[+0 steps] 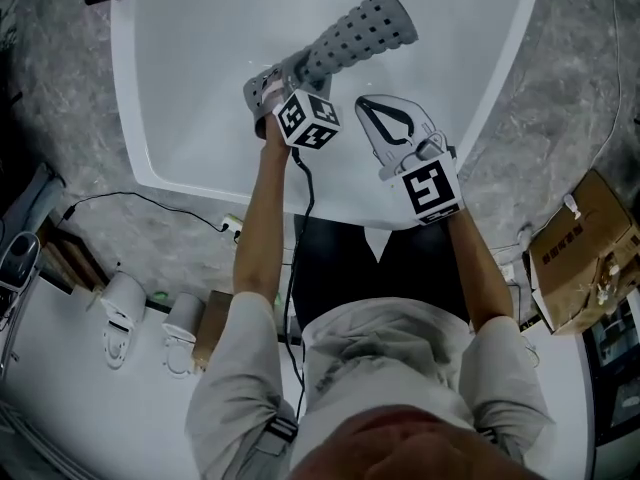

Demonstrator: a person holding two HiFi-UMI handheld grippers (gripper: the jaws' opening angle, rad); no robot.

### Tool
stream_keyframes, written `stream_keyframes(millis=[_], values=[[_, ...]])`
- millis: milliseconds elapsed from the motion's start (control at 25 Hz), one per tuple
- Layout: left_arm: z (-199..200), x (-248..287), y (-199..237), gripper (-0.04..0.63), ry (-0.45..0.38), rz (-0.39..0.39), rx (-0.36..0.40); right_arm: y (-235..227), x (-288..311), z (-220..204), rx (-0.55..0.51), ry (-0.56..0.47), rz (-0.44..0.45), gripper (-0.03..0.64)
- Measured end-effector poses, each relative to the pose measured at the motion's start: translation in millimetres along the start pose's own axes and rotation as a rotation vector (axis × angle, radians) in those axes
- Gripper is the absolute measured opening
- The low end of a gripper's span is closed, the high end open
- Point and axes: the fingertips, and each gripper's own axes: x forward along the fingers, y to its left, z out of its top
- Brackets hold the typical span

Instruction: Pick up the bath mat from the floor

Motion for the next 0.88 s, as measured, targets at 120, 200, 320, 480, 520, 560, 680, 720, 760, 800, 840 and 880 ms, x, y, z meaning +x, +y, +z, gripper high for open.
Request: stream_keyframes(millis=[120, 200, 320, 480, 520, 560, 680, 720, 760, 800, 840, 880], values=[[8.0, -15.6, 1.8, 0.207, -0.019, 0.01, -0.008, 4.9, -6.1, 10.1, -0.015, -0.01, -0.006, 0.002], [11.1, -26.6, 2.2, 0.207, -0.029, 0.014, -0.012, 10.2, -10.3, 17.0, -0.026, -0.02, -0.012, 0.002], [16.7, -45.1, 2.5, 0.207, -0.046, 0.022, -0.023, 19.1, -19.4, 25.1, -0.04, -0.018, -0.019, 0.002], [26.7, -74.5, 2.5, 0.207, -0.074, 0.037, -0.041, 33.0, -34.4, 36.7, -0.05, -0.015, -0.024, 0.002], [29.4, -82.3, 2.7, 0.207, -0.081, 0.04, -0.046, 36.5, -38.2, 40.8, -0.052, -0.018, -0.025, 0.002], [32.4, -90.0, 2.8, 0.207, -0.088, 0.042, -0.051, 39.9, -41.9, 45.0, -0.056, -0.022, -0.026, 0.002], [40.5, -111.5, 4.4, 0.207, -0.109, 0.047, -0.064, 49.0, -51.8, 57.6, -0.065, -0.031, -0.029, 0.002], [42.1, -118.1, 6.2, 0.207, -0.114, 0.049, -0.067, 51.8, -53.9, 61.8, -0.069, -0.033, -0.031, 0.002], [43.6, -124.6, 8.4, 0.207, -0.118, 0.053, -0.068, 54.2, -55.6, 66.0, -0.072, -0.035, -0.033, 0.002], [45.3, -131.1, 10.7, 0.207, -0.122, 0.056, -0.07, 56.2, -57.5, 70.2, -0.075, -0.037, -0.036, 0.002], [47.2, -137.8, 12.6, 0.207, -0.126, 0.059, -0.072, 58.2, -59.8, 74.3, -0.076, -0.038, -0.039, 0.002], [49.4, -144.6, 13.9, 0.207, -0.13, 0.061, -0.075, 60.1, -62.6, 78.4, -0.074, -0.039, -0.042, 0.002]])
